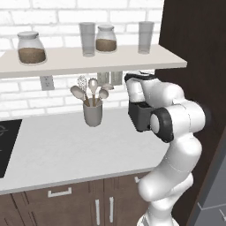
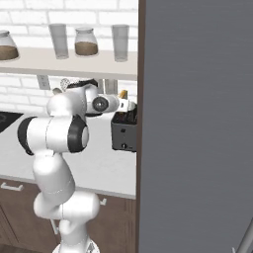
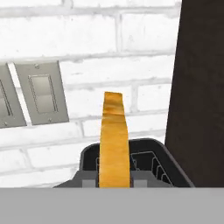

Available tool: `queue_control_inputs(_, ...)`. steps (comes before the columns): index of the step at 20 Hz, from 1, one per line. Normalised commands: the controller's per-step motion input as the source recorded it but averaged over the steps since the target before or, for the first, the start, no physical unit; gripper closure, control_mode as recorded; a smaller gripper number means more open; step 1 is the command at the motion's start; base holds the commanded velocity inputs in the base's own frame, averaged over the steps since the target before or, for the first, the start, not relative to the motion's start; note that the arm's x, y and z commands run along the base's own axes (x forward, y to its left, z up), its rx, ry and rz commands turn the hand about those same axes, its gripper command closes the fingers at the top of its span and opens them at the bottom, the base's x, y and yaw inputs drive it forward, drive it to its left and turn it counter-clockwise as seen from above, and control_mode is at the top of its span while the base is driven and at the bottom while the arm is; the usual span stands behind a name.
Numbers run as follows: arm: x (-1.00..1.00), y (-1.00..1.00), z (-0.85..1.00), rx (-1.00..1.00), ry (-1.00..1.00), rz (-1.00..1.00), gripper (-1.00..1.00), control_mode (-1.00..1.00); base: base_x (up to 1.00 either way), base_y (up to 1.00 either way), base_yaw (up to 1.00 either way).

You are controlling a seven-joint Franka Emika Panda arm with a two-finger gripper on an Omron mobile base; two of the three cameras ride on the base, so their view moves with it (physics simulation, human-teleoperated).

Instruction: Start the toaster. Once the lever pops up, take the bread to the plate on the dining counter.

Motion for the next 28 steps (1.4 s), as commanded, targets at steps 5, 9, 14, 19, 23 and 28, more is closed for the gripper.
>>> queue_control_inputs(5, -0.96, -0.01, 0.07, -0.04, -0.05, 0.19, 1.00, -1.00, 0.00, 0.00, 0.00)
queue_control_inputs(9, -1.00, 0.00, 0.09, -0.08, 0.00, 0.32, 1.00, -1.00, 0.00, 0.00, 0.00)
queue_control_inputs(14, -1.00, 0.02, 0.35, -0.07, 0.00, 0.34, 1.00, -1.00, 0.00, 0.00, 0.00)
queue_control_inputs(19, -1.00, 0.21, 0.35, -0.09, 0.00, 0.32, 1.00, -1.00, 0.00, 0.00, 0.00)
queue_control_inputs(23, -1.00, 0.35, 0.19, -0.12, 0.08, 0.21, 1.00, -1.00, 0.00, 0.00, 0.00)
queue_control_inputs(28, -1.00, 0.33, 0.01, -0.24, 0.24, 0.02, 1.00, -1.00, 0.00, 0.00, 0.00)
